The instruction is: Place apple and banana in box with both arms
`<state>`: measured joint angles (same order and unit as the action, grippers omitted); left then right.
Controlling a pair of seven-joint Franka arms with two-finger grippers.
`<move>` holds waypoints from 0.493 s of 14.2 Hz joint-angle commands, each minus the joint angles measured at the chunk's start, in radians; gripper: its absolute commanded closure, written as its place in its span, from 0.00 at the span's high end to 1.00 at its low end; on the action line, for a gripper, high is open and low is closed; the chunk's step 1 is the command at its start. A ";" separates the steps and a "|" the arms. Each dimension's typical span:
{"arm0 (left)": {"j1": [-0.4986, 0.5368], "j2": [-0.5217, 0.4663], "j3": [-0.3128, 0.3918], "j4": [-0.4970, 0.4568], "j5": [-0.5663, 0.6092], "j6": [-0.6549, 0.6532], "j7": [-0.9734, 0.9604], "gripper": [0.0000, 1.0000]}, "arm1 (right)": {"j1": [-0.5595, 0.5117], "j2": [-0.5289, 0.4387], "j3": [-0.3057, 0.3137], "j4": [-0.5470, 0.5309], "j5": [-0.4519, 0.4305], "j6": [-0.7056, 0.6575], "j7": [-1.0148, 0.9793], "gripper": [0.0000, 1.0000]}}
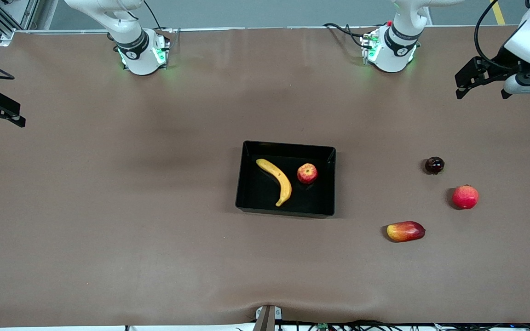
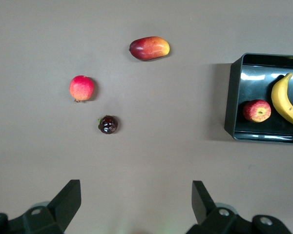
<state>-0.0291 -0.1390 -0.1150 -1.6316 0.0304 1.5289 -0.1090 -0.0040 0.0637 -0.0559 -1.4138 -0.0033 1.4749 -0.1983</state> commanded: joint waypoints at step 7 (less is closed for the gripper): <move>0.003 0.028 0.009 0.062 -0.009 0.008 0.012 1.00 | -0.010 -0.002 0.011 -0.005 -0.004 0.001 0.004 1.00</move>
<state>-0.0274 -0.1336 -0.1095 -1.6171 0.0304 1.5386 -0.1080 -0.0040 0.0638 -0.0559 -1.4138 -0.0033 1.4749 -0.1983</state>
